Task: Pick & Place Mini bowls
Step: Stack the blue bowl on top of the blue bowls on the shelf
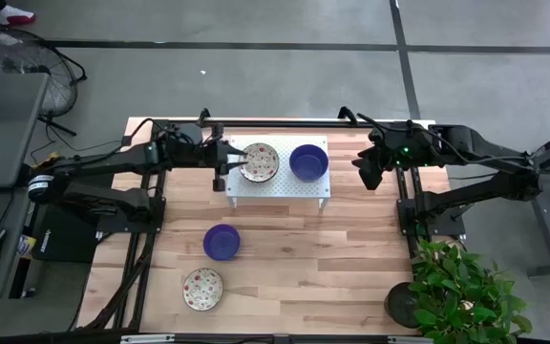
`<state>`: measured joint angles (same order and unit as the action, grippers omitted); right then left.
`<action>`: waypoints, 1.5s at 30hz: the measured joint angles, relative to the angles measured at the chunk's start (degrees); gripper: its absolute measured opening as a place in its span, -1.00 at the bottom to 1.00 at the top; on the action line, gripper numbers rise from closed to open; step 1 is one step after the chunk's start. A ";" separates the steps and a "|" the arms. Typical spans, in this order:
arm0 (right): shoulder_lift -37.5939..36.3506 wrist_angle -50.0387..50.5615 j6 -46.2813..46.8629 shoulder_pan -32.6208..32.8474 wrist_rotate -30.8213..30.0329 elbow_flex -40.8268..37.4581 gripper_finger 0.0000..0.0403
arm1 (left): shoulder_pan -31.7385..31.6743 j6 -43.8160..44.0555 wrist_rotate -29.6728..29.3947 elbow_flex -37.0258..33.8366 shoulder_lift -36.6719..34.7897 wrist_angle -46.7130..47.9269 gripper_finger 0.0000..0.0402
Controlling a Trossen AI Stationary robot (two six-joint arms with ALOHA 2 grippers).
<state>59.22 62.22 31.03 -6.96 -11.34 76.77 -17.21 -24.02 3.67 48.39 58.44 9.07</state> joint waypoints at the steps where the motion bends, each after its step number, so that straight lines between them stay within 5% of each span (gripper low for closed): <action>1: 0.00 -0.04 0.00 0.00 0.05 0.00 -0.29 | -0.02 -0.02 0.04 0.03 -0.01 0.00 -0.48; 10: 0.00 -0.39 -0.48 0.00 0.66 0.00 -0.30 | 0.43 2.28 5.54 0.03 -3.61 12.61 -0.48; 15: 0.00 -0.41 -1.58 0.00 1.30 0.00 -0.30 | 4.82 7.60 1.53 0.07 -8.76 21.11 -0.48; 26: 0.00 -0.40 -4.48 0.00 3.38 0.00 -0.30 | 23.26 42.64 -13.21 0.07 -13.57 40.95 -0.48; 35: 0.02 -0.42 -7.10 0.00 5.80 0.00 -0.30 | 33.86 72.52 -13.10 0.05 -5.57 46.83 -0.48; 45: 0.02 -0.39 -6.96 0.00 8.25 0.00 -0.30 | 35.65 83.43 -4.79 0.03 7.29 45.27 -0.48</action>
<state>59.24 61.82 24.06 -6.96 -3.09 76.77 18.44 59.40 -1.12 48.42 65.74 54.34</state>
